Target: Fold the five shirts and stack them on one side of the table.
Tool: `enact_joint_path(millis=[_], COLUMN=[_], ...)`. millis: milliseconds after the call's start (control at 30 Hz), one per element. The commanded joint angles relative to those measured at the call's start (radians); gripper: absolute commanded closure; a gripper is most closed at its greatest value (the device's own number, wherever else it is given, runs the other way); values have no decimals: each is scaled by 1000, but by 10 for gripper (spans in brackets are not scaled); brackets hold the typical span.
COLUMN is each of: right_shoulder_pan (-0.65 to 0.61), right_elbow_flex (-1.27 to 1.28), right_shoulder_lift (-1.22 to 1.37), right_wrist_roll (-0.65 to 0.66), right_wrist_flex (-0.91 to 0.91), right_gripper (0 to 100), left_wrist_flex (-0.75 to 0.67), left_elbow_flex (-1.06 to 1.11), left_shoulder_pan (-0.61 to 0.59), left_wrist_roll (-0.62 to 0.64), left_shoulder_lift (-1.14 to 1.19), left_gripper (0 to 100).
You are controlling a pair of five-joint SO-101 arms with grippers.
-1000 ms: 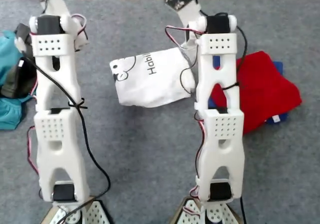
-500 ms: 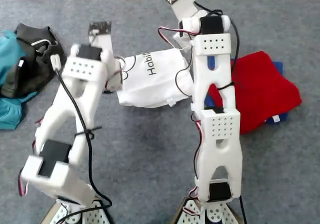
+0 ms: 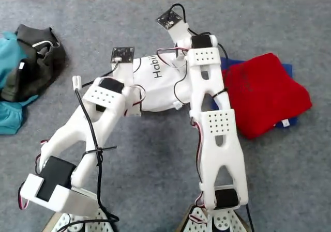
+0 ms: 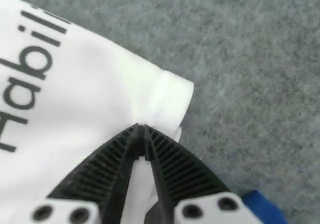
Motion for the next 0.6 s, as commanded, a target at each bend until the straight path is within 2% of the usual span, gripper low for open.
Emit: enact_joint_path(millis=[0,200,300,367,500,567], right_shoulder_pan=[17,17,15,15,5,-5], right_elbow_flex=[-102,-239,-334,-366,-361,-361], right_shoulder_lift=[31,79,84,79,74,77], right_wrist_roll=[-5,-5,-5,-5,-5,-5], right_wrist_flex=[8,112,169,184,186,189], right_gripper=[983,983,983,983,983,983], left_wrist_flex=[-15,-21,74,87,-92,-75], left_elbow_flex=[22,44,-45,-104,-120,-128], left_shoulder_pan=[5,-5,-56,-91,-114,-84], left_wrist_roll=[9,-29,-40,-41,-41,-41], left_shoulder_lift=[-46,-51,-123,-187,-169,-103], left_gripper=[973,973,973,973,972,972])
